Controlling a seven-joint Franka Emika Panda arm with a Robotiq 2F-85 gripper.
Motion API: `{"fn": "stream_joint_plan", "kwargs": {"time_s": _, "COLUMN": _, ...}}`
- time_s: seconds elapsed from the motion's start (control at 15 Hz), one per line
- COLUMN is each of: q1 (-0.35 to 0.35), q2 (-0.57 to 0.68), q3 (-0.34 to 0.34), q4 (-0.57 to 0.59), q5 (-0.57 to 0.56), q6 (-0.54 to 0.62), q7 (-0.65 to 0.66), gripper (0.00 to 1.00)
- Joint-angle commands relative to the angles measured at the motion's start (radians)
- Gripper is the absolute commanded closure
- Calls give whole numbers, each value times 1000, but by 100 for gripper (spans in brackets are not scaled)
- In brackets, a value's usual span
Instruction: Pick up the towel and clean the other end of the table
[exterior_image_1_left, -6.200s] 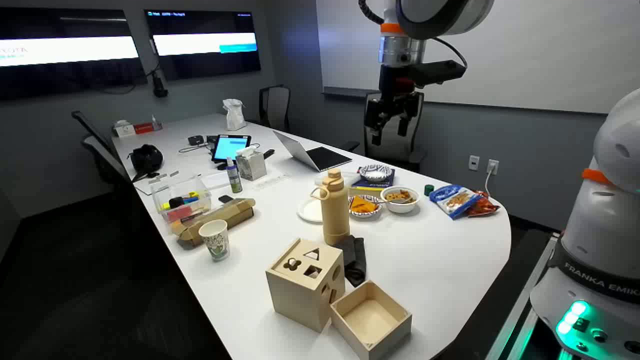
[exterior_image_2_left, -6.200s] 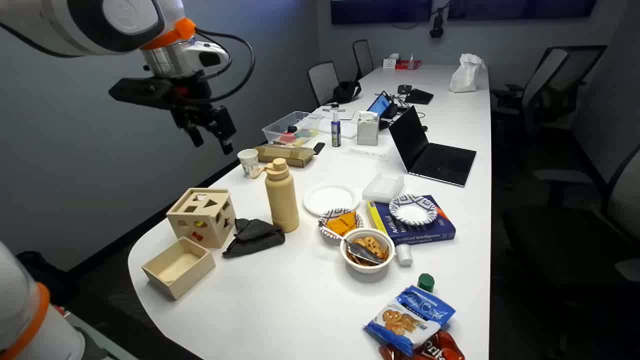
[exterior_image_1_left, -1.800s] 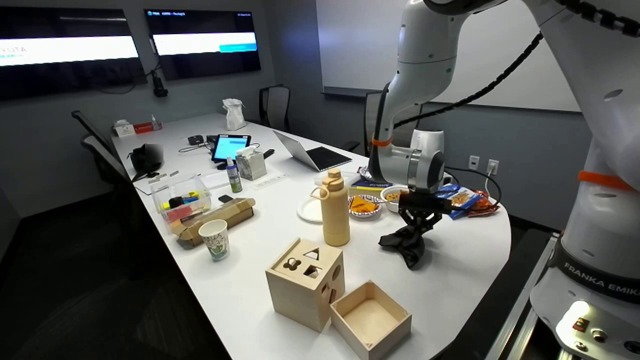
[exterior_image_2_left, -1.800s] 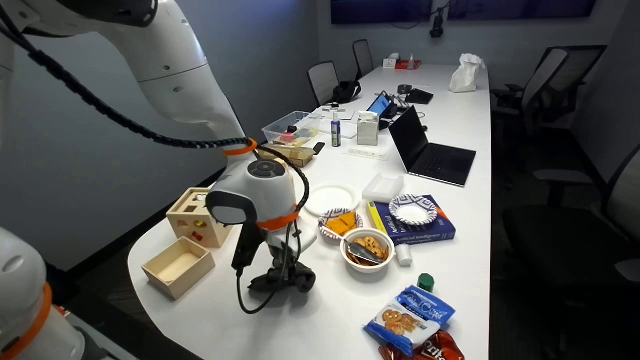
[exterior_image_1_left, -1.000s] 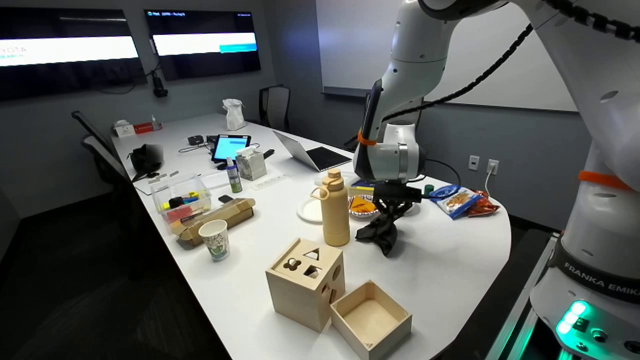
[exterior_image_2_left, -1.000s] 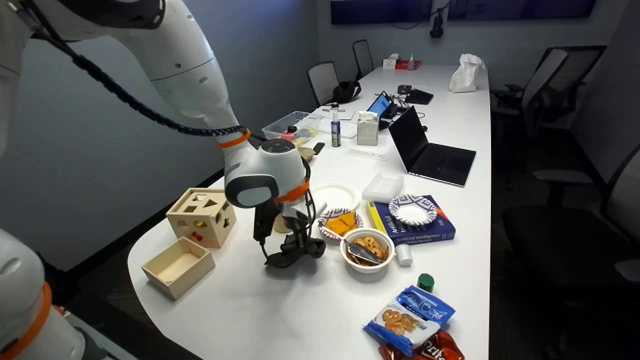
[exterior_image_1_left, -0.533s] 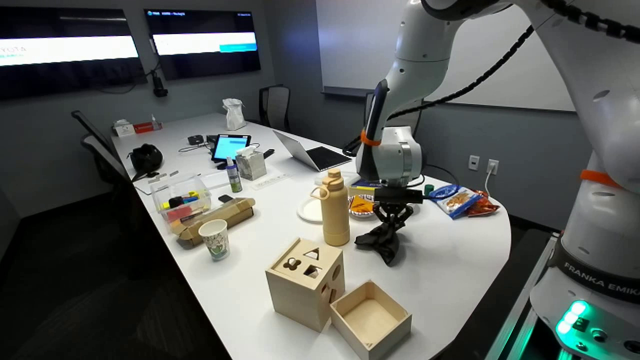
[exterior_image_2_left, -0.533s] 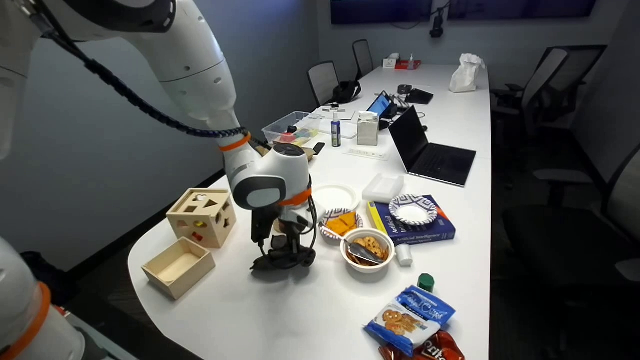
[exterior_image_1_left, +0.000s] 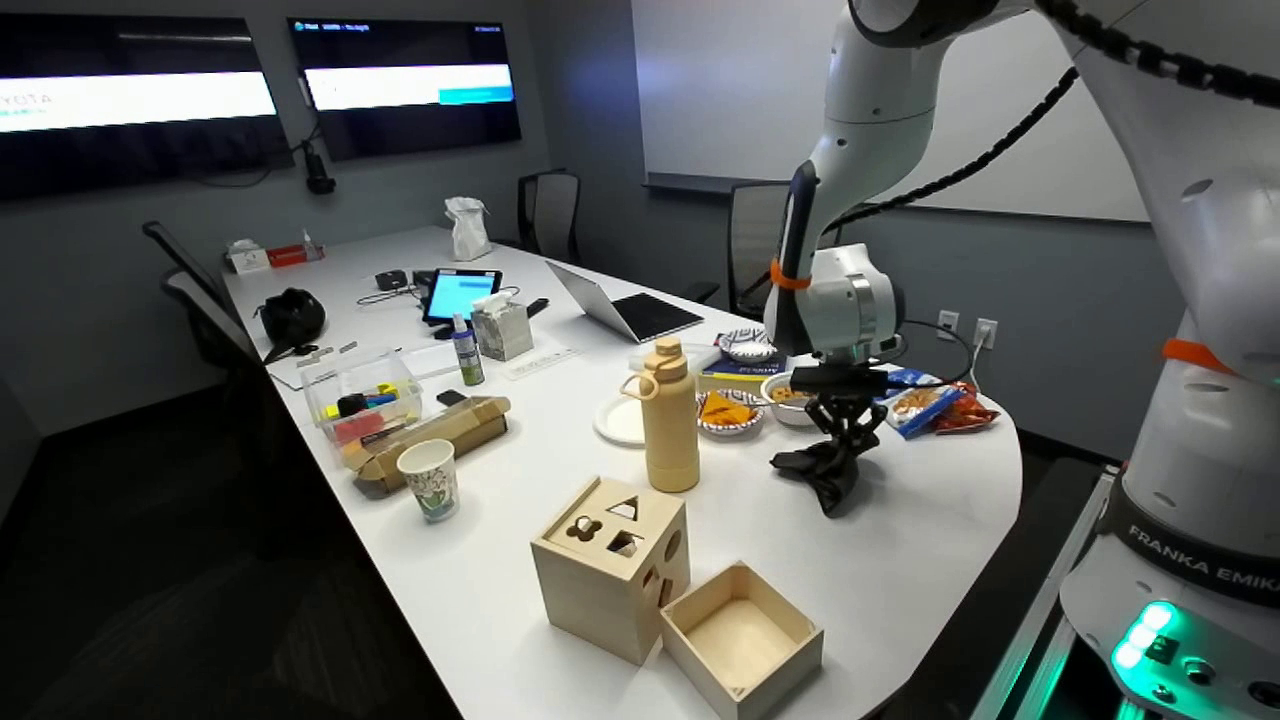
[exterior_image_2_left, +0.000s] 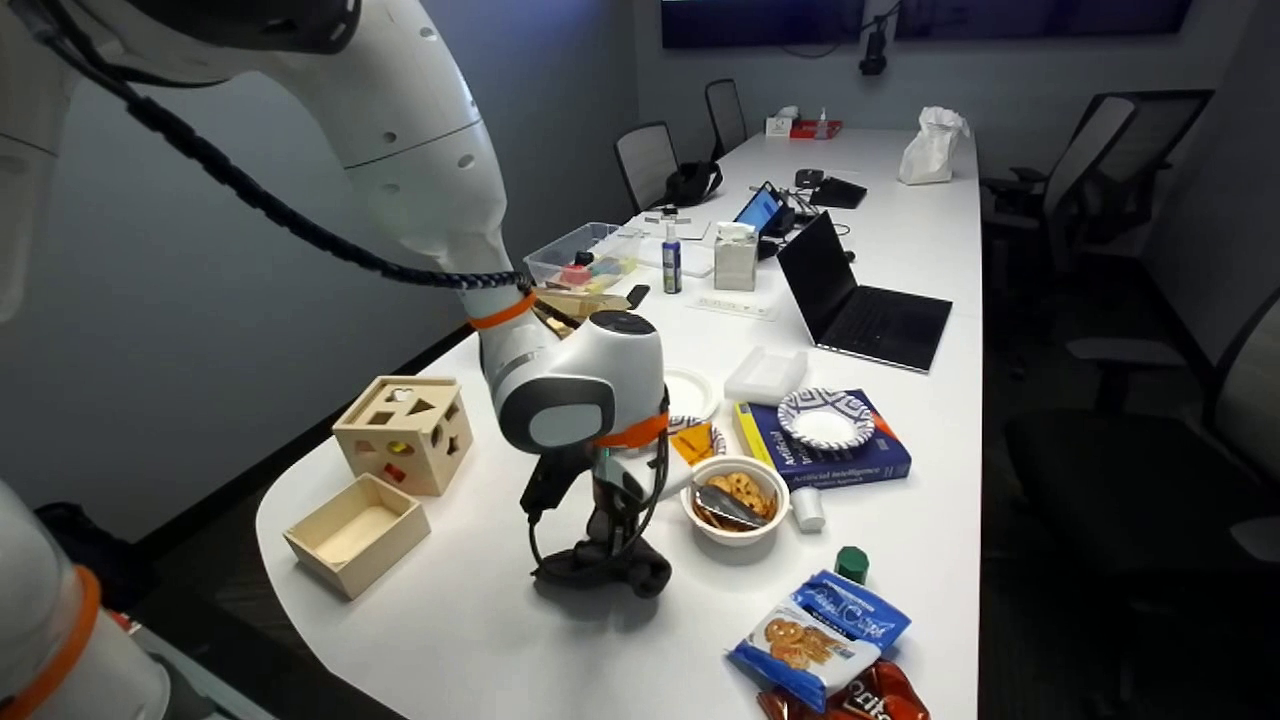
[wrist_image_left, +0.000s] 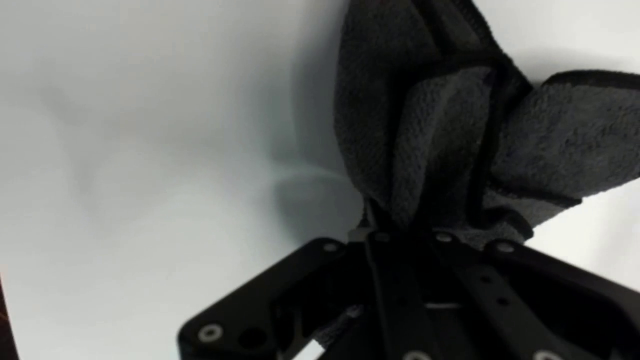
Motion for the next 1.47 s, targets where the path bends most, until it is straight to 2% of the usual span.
{"fn": "stream_joint_plan", "kwargs": {"time_s": 0.0, "q1": 0, "q2": 14, "q3": -29, "q4": 27, "q5": -40, "q6": 13, "q7": 116, "gripper": 98}}
{"fn": "stream_joint_plan", "kwargs": {"time_s": 0.4, "q1": -50, "q2": 16, "q3": 35, "q4": 108, "q5": -47, "q6": -31, "q7": 100, "gripper": 98}}
{"fn": "stream_joint_plan", "kwargs": {"time_s": 0.73, "q1": -82, "q2": 36, "q3": 81, "q4": 150, "q5": -74, "q6": -137, "q7": 73, "gripper": 98}}
{"fn": "stream_joint_plan", "kwargs": {"time_s": 1.0, "q1": -69, "q2": 17, "q3": -1, "q4": 90, "q5": -122, "q6": -218, "q7": 139, "gripper": 98}}
{"fn": "stream_joint_plan", "kwargs": {"time_s": 1.2, "q1": -68, "q2": -24, "q3": -84, "q4": 9, "q5": -142, "q6": -187, "q7": 197, "gripper": 98}}
{"fn": "stream_joint_plan", "kwargs": {"time_s": 1.4, "q1": -80, "q2": -17, "q3": -135, "q4": 0, "q5": -154, "q6": -175, "q7": 233, "gripper": 98}}
